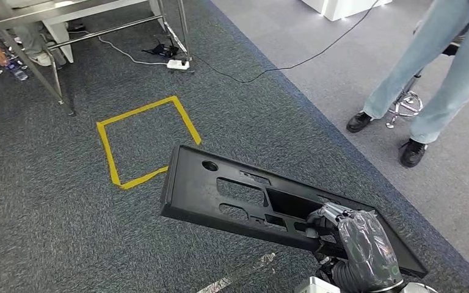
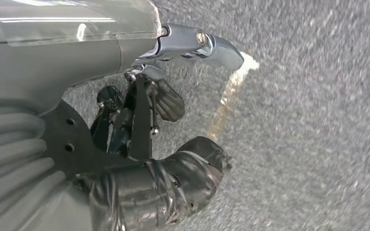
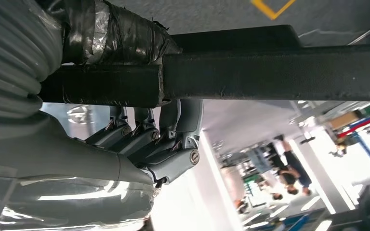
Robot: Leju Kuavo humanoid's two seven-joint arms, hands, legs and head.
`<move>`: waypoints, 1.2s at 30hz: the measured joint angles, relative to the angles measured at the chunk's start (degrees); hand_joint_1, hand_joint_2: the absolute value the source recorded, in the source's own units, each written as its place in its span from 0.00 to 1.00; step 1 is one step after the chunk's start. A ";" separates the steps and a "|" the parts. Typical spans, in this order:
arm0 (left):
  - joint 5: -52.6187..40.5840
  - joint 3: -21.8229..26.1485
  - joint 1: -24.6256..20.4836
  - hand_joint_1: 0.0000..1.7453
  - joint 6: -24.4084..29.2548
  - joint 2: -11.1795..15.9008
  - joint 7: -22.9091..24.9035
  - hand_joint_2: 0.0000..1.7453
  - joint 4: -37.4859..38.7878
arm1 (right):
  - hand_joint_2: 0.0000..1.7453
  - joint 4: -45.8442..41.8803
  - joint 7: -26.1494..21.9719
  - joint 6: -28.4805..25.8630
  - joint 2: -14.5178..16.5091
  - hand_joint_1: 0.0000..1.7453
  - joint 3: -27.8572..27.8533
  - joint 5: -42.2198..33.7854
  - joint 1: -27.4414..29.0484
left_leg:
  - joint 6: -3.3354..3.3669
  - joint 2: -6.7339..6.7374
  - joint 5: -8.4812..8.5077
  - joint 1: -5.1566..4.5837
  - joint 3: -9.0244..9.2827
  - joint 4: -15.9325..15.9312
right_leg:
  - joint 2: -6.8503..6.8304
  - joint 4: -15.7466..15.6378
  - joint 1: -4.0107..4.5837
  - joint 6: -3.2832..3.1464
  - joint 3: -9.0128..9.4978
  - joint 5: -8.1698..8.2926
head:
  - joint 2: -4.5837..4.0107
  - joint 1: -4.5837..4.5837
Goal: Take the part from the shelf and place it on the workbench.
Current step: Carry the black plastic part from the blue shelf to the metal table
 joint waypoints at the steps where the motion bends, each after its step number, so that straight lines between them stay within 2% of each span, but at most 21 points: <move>1: 0.00 0.00 0.03 0.00 0.00 0.00 0.00 1.00 0.00 | 1.00 0.00 0.00 -0.01 -0.01 1.00 0.00 0.00 -0.01 | -0.02 0.38 1.88 0.10 1.40 -2.96 | -0.69 0.00 0.00 0.13 0.28 -0.24 | 0.00 -0.01; 3: -0.01 0.00 0.08 0.00 0.01 0.01 -0.01 1.00 0.00 | 1.00 -0.01 0.00 -0.01 -0.01 1.00 0.00 0.00 -0.02 | 0.33 2.19 5.07 -0.06 5.18 -10.44 | -1.89 0.00 0.12 0.58 0.92 -0.77 | 0.00 0.02; 4: -0.02 0.00 0.06 0.00 0.02 0.01 -0.02 1.00 0.00 | 1.00 -0.02 0.00 0.00 -0.01 1.00 0.00 0.00 -0.03 | 0.65 2.83 5.78 -0.27 6.45 -12.82 | -2.38 -0.04 0.19 0.88 1.18 -1.01 | 0.00 0.03; 5: -0.01 0.00 0.05 0.00 0.02 0.01 -0.02 1.00 0.00 | 1.00 -0.02 0.00 0.00 -0.02 1.00 0.00 0.00 -0.05 | 1.00 3.14 5.85 -0.53 7.01 -13.89 | -2.80 -0.11 0.25 1.20 1.40 -1.20 | 0.00 0.04; 7: -0.01 0.00 0.07 0.00 0.02 0.01 -0.02 1.00 0.00 | 1.00 -0.02 0.00 0.02 -0.03 1.00 -0.01 -0.01 -0.12 | 1.70 2.14 5.75 -0.81 7.26 -14.22 | -3.55 -0.45 0.21 1.93 1.91 -1.45 | 0.00 0.04; 8: 0.00 0.00 0.11 0.00 0.01 0.01 -0.01 1.00 0.00 | 1.00 -0.02 0.00 0.16 -0.03 1.00 -0.03 -0.01 -0.20 | 2.03 1.55 5.81 -0.76 7.58 -14.63 | -3.16 -0.35 0.08 2.28 2.11 -1.69 | 0.00 0.12; 10: -0.01 0.00 0.02 0.00 -0.11 -0.02 0.07 1.00 0.00 | 1.00 -0.16 0.00 1.01 -0.09 1.00 -0.19 0.16 -0.18 | 2.74 0.49 5.98 -0.46 8.41 -15.53 | -0.76 2.40 -0.08 2.65 0.99 -3.25 | 0.01 0.45; 12: -0.04 0.01 -0.25 0.00 -0.32 0.00 0.12 1.00 0.00 | 1.00 -0.42 0.00 2.47 -0.15 1.00 -0.70 0.56 0.64 | 3.37 -0.30 5.83 -0.40 8.81 -15.78 | 1.79 9.19 -0.02 2.68 -2.85 -5.83 | 0.01 0.83; 14: -0.09 0.02 -0.37 0.00 -0.55 0.05 0.09 1.00 0.00 | 1.00 -0.57 0.00 3.67 -0.16 1.00 -1.58 0.89 1.98 | 3.75 -1.24 5.44 -0.51 9.11 -15.64 | 2.50 14.42 0.05 2.77 -6.60 -6.40 | 0.00 0.91; 16: -0.15 0.02 -0.22 0.00 -0.74 0.07 0.10 1.00 0.00 | 1.00 -0.68 0.00 4.14 -0.16 1.00 -2.54 1.13 2.72 | 3.70 -2.16 4.80 -0.55 9.66 -15.29 | 2.65 12.12 0.00 2.79 -6.83 -3.00 | 0.00 0.91; 17: -0.16 0.02 -0.13 0.00 -0.82 0.07 0.12 1.00 0.00 | 1.00 -0.76 0.00 4.16 -0.16 1.00 -3.01 1.25 2.92 | 3.54 -2.49 4.40 -0.53 9.94 -15.04 | 2.74 8.64 -0.03 2.73 -5.68 -0.63 | 0.00 0.92; 19: -0.17 0.02 -0.09 0.00 -0.90 0.05 0.13 1.00 0.00 | 1.00 -0.96 0.00 4.10 -0.17 1.00 -3.87 1.48 3.46 | 3.03 -3.00 3.56 -0.67 10.15 -14.45 | 3.36 2.72 0.02 2.50 -3.35 1.67 | 0.01 0.93; 22: -0.17 0.02 -0.07 0.00 -0.94 0.06 0.10 1.00 0.00 | 1.00 -1.23 0.00 4.07 -0.29 1.00 -4.95 1.70 4.30 | 2.20 -3.39 2.87 -0.79 9.89 -14.35 | 3.88 0.67 0.13 1.74 -2.26 1.14 | 0.01 0.90; 25: -0.16 0.02 -0.07 0.00 -0.96 0.17 -0.01 1.00 0.00 | 1.00 -1.55 0.00 4.25 -0.35 1.00 -5.72 1.78 4.30 | 1.25 -1.93 1.28 -0.71 9.08 -11.66 | 3.50 0.05 -0.20 0.70 -1.27 0.83 | 0.00 0.69; 28: -0.16 0.02 -0.11 0.00 -1.07 0.21 -0.03 1.00 0.00 | 1.00 -1.58 0.00 5.07 -0.07 1.00 -5.58 1.80 2.66 | 0.47 -0.46 -2.51 -0.38 3.16 -1.38 | 2.82 -0.10 -0.16 0.15 -0.25 0.05 | 0.00 0.45; 29: -0.17 0.02 -0.11 0.00 -1.09 0.21 0.00 1.00 0.00 | 1.00 -1.44 0.00 5.33 0.19 1.00 -5.43 1.80 1.89 | 0.33 -0.37 -2.69 -0.24 1.36 0.98 | 2.66 -0.09 -0.15 0.16 0.10 -0.28 | 0.00 0.45; 30: -0.17 0.02 -0.08 0.00 -1.05 0.23 0.05 1.00 0.00 | 1.00 -1.25 0.00 5.52 0.53 1.00 -5.27 1.82 1.11 | 0.24 -0.31 -1.67 -0.11 0.49 1.33 | 2.53 -0.09 -0.15 0.24 0.54 -0.67 | 0.00 0.44; 31: -0.17 0.02 -0.06 0.00 -1.01 0.29 0.09 1.00 0.00 | 1.00 -1.05 0.00 5.67 0.92 1.00 -5.10 1.87 0.41 | 0.23 -0.22 0.32 -0.02 0.73 -0.46 | 2.44 -0.09 -0.16 0.35 1.06 -1.09 | 0.00 0.44; 33: -0.19 0.02 0.04 0.00 -0.99 0.49 0.16 1.00 0.00 | 1.00 -0.64 0.00 5.85 1.74 1.00 -4.72 2.03 -0.81 | 0.42 0.22 4.92 0.00 3.55 -7.91 | 2.29 -0.13 -0.15 0.75 2.14 -2.06 | 0.00 0.45; 35: -0.22 0.02 0.05 0.00 -1.04 0.68 0.30 1.00 0.00 | 1.00 -0.15 0.00 5.97 2.52 1.00 -4.30 2.15 -1.91 | 0.88 0.58 6.34 -0.40 5.94 -12.93 | 2.19 -0.35 -0.09 1.44 2.77 -2.87 | 0.01 0.47; 36: -0.24 0.02 0.00 0.00 -0.92 0.77 0.48 1.00 0.00 | 1.00 0.18 0.00 6.07 2.95 1.00 -4.10 2.16 -2.51 | 1.20 0.61 5.81 -0.60 6.42 -13.55 | 2.12 -0.45 -0.05 1.85 3.13 -3.02 | 0.01 0.50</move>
